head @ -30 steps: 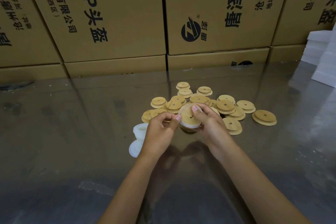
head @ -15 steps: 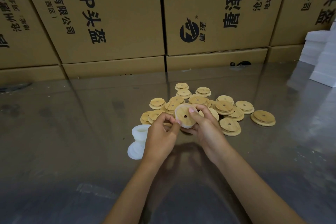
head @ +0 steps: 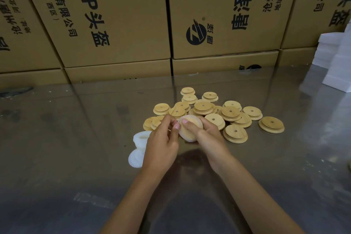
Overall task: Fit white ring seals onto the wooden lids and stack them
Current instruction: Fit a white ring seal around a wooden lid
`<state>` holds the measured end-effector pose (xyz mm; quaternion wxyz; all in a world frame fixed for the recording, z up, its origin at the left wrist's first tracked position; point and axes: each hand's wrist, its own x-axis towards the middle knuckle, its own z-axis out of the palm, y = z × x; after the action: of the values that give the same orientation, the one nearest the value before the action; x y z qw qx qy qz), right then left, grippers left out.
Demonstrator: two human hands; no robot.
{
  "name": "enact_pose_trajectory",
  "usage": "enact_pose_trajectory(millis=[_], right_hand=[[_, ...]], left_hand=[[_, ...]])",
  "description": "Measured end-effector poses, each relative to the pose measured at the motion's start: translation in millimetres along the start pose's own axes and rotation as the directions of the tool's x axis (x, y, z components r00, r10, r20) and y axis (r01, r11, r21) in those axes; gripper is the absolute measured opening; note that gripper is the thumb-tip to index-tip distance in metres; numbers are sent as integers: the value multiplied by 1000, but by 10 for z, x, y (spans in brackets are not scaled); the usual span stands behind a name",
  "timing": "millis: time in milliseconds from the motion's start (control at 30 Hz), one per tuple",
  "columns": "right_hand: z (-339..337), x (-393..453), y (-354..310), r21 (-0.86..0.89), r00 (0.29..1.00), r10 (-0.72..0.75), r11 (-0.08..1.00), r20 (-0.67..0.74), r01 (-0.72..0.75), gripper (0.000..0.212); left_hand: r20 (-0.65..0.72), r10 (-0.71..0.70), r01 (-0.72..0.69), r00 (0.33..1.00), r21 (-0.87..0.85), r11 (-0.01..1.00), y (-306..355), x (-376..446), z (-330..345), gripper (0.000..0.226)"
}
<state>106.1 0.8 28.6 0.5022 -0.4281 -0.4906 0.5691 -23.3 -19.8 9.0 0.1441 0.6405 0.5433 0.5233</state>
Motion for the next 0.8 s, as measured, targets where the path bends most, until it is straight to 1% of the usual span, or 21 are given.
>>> enact_pose_trajectory(millis=[167,300,400,533,667,800], right_hand=[[-33,14,13,71,998,59,996,37,-62,22],[-23,14,68,185,990,122,974,64,-132,16],[-27,44,99,257,982,166,949,85,-183,16],[-38,60,128,333,978,192,919,88,-210,26],[-60,57,120,393,975,205,892,82,-221,32],[-94,49,84,456,976,203,863,85,-219,37]], left_hand=[[31,-94,98,995,-151,984,1,-5,17,13],[63,-146,156,987,-208,966,7,5,-5,15],[93,-158,176,983,-240,955,8,7,-8,15],[124,-132,156,983,-213,965,-7,2,-13,15],[144,-120,144,982,-167,975,-6,2,-5,16],[162,-104,131,981,-162,978,12,-1,-12,16]])
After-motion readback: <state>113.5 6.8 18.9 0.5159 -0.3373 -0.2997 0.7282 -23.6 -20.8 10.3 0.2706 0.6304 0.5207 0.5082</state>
